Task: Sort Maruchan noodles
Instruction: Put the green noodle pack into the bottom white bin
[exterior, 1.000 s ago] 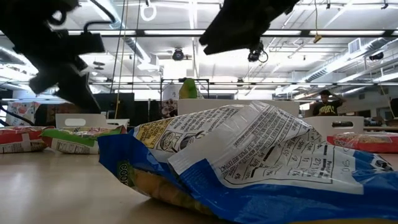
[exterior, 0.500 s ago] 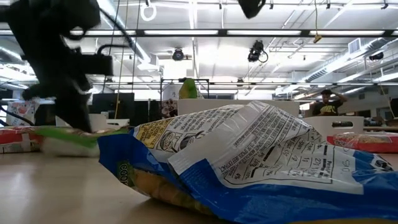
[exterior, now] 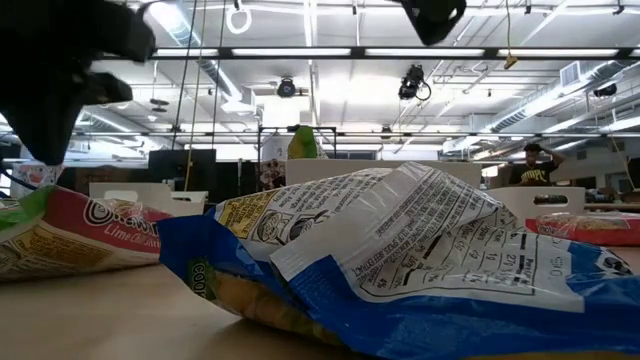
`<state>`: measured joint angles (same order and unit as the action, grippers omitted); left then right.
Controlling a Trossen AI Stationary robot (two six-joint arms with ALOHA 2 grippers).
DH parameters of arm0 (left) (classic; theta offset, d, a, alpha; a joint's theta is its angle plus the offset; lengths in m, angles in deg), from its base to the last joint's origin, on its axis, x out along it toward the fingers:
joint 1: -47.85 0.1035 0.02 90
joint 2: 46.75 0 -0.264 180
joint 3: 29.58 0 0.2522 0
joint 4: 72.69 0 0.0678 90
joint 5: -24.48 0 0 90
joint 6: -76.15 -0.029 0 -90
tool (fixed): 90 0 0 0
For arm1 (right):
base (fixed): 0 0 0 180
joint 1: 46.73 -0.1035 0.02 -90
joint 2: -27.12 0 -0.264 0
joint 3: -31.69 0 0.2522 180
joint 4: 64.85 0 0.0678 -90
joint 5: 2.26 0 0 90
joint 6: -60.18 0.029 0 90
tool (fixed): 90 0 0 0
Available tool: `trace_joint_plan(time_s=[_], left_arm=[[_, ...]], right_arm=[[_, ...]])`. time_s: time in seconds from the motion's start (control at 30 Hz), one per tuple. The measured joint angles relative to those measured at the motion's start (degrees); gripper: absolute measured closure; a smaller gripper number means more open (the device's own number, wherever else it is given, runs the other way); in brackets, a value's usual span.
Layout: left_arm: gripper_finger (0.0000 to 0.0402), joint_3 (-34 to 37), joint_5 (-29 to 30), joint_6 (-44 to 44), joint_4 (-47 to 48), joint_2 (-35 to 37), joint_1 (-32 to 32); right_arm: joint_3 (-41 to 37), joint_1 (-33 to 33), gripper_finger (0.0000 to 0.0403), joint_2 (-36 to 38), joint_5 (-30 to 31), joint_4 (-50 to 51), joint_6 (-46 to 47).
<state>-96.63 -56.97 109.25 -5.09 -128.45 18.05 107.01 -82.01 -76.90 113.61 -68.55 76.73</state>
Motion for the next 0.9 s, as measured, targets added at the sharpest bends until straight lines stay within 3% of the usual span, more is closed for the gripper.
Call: trace_joint_plan(time_s=[0.07,0.17,0.3,0.4,0.57,0.9], left_arm=[[0.0377,1.68,-0.92,2.53,1.11,-0.01,0.20],[0.0377,5.61,-8.71,5.22,-1.69,-0.06,-0.07],[0.0377,10.92,-18.16,10.07,-11.69,-0.06,-2.00],[0.0377,13.80,-21.75,12.73,-22.02,-0.54,-3.89],[0.0377,15.34,-19.35,9.46,-37.13,-3.30,-5.38],[0.0377,13.86,-11.05,-13.67,-64.20,-11.83,-1.40]], right_arm=[[0.00,-0.58,0.0207,-1.95,0.16,-1.28,1.42],[0.38,-1.09,0.0207,-4.20,1.20,-2.42,3.59],[1.05,-1.44,0.0207,-5.69,1.54,-2.25,4.50],[1.07,-1.41,0.0207,-5.51,2.00,-2.15,4.83],[1.07,-0.91,0.0207,-5.45,2.62,-2.18,3.42],[1.07,0.54,0.0207,-5.41,2.62,-1.88,3.00]])
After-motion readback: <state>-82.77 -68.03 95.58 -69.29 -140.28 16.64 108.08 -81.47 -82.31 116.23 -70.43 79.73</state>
